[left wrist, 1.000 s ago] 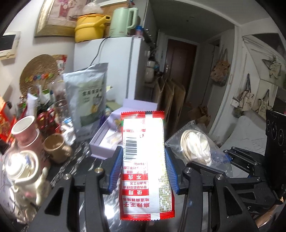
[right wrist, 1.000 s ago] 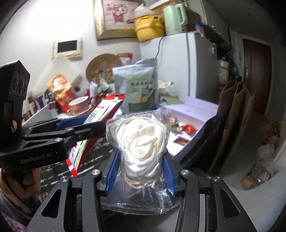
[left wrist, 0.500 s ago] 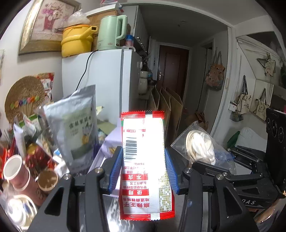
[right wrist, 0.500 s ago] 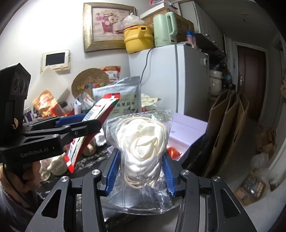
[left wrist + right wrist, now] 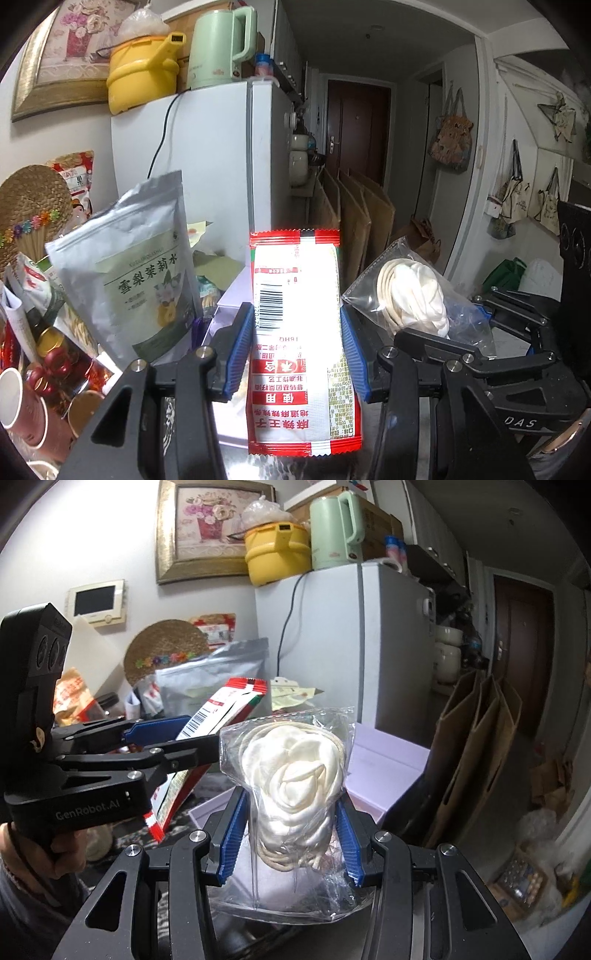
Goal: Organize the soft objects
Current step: 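Lift and carry the red packet and clear bag over the gift box with both tools, then open both tools to drop the red packet and clear bag into the box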
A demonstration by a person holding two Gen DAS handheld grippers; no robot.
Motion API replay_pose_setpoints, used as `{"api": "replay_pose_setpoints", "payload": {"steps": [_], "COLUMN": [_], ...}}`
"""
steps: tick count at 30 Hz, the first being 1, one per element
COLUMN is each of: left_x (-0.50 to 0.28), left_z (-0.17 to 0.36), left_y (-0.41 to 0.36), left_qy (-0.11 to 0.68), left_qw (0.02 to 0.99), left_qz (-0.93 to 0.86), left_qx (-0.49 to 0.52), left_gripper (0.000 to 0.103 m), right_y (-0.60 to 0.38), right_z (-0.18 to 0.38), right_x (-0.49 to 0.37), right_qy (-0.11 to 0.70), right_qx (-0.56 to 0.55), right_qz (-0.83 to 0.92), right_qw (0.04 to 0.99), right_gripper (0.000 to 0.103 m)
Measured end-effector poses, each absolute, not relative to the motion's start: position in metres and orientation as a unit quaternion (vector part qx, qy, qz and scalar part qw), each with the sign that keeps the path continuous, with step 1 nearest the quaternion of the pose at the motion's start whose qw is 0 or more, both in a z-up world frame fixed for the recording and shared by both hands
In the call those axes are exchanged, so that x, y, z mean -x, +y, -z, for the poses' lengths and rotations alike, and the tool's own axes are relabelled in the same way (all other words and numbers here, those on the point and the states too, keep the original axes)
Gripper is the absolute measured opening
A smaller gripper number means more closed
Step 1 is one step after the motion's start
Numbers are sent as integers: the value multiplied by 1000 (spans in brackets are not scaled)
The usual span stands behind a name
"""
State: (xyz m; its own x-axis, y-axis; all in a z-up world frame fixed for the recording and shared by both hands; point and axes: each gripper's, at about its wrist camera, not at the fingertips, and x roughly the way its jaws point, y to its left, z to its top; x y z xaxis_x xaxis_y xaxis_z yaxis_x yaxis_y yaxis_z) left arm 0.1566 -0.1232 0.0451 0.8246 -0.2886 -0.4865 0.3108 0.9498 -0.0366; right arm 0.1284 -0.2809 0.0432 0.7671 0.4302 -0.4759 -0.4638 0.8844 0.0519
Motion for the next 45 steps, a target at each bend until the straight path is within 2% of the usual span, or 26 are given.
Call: {"api": "replay_pose_setpoints", "payload": {"steps": [11, 28, 45], "left_x": [-215, -242, -265], "left_z": [9, 77, 114], "left_y": [-115, -121, -115], "left_qy": [310, 389, 433], "left_qw": [939, 910, 893], "left_qz": [149, 138, 123], "left_qx": [-16, -37, -32], "left_gripper": [46, 46, 46], "right_y": [-272, -269, -266], "right_z": [2, 58, 78], "right_x": [-185, -213, -222], "right_qy": [302, 356, 380], "right_qx": [22, 7, -8], "right_qz": [-234, -221, -220], "right_qw": [924, 908, 898], "right_gripper": [46, 46, 46]}}
